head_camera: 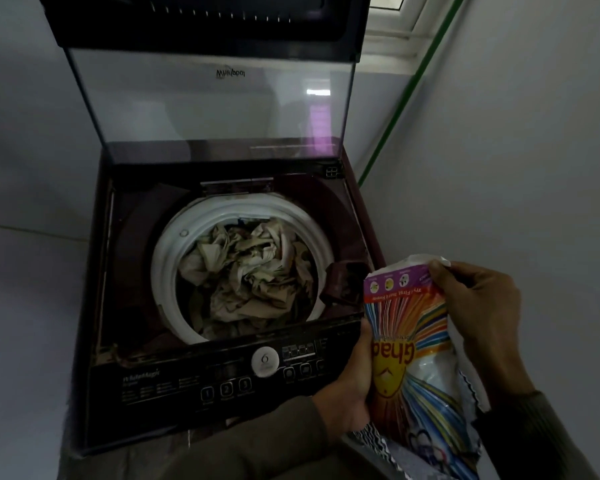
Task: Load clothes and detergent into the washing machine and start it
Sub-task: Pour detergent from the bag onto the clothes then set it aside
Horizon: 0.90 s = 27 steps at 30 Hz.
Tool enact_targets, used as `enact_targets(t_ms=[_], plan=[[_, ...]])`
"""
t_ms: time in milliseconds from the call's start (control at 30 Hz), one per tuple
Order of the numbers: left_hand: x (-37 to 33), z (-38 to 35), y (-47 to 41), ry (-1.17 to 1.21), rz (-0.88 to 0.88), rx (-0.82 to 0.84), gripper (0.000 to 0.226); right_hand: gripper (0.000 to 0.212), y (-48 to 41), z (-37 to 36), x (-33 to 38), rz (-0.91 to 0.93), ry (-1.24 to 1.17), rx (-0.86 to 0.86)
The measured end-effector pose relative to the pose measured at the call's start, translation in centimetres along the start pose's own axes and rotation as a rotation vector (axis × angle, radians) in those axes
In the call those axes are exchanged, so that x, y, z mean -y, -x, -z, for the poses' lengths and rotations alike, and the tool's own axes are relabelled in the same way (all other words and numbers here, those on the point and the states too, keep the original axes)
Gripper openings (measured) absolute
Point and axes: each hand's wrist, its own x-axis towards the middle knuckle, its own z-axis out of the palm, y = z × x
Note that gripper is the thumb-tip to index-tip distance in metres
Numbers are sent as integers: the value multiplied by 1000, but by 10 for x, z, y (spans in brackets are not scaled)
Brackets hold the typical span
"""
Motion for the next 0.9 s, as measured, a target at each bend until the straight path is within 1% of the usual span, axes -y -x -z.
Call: enact_targets(t_ms=[100,267,467,567,767,900], plan=[[1,1,3,2,38,-20,80,17,1,-2,-1,1,18,-6],[-4,0,13,7,101,9,74,21,4,-3,-3,-9,34,-11],[-4,4,11,-57,133,-84,73,21,5,-6,-3,-14,49,-7],[-5,2,14,-54,152,-91,79,21,3,-9,-3,-12,53,-4],[-10,3,15,-58,130,-96,78,23,-2,-12,-2,-11,76,7],[-13,7,12,-81,121,-131,78,22,-6,-16,0,-13,87,11]])
